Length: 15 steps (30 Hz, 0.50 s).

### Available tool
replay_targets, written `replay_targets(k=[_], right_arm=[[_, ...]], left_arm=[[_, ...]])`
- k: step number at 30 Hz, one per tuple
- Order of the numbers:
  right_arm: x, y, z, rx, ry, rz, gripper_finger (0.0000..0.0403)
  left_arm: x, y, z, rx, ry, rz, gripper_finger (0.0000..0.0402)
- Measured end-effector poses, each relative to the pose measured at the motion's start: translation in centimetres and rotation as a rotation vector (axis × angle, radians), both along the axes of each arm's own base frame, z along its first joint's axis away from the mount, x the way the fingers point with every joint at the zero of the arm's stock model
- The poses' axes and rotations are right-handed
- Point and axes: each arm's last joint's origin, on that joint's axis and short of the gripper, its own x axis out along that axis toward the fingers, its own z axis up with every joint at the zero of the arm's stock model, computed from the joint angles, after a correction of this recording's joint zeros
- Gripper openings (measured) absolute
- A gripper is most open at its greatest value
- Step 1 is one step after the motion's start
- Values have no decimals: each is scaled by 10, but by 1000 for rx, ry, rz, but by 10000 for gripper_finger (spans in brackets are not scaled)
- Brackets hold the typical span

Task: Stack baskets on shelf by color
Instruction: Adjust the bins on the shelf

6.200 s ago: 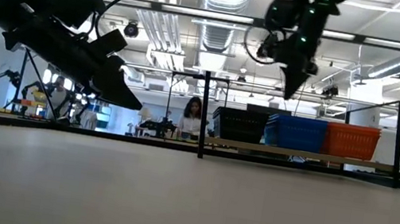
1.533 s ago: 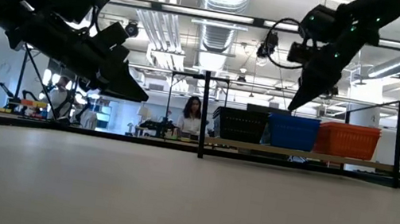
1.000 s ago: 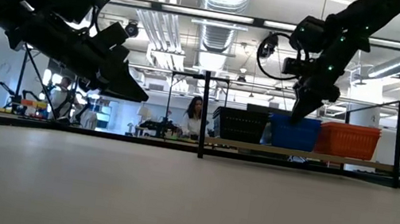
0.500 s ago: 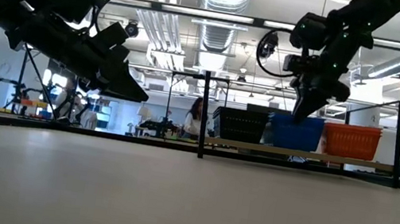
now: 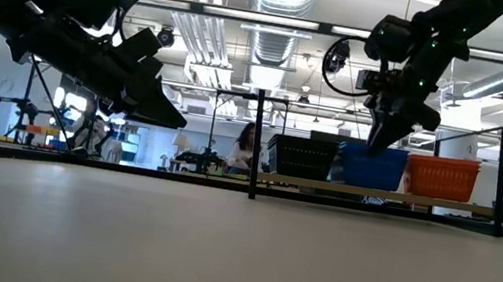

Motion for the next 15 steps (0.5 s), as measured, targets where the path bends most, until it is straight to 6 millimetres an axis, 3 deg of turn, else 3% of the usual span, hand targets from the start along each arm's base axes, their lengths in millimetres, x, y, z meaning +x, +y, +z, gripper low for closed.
replay_targets(k=[4,8,15], right_arm=[[0,0,5,-9,-6,-10,95],[0,-1,26,-5,-60,-88,122],[-14,-9,63,-204,-14,-499,103]], left_arm=[[0,0,0,0,0,-1,136],[0,0,0,0,0,-1,136],[0,0,0,0,0,0,136]])
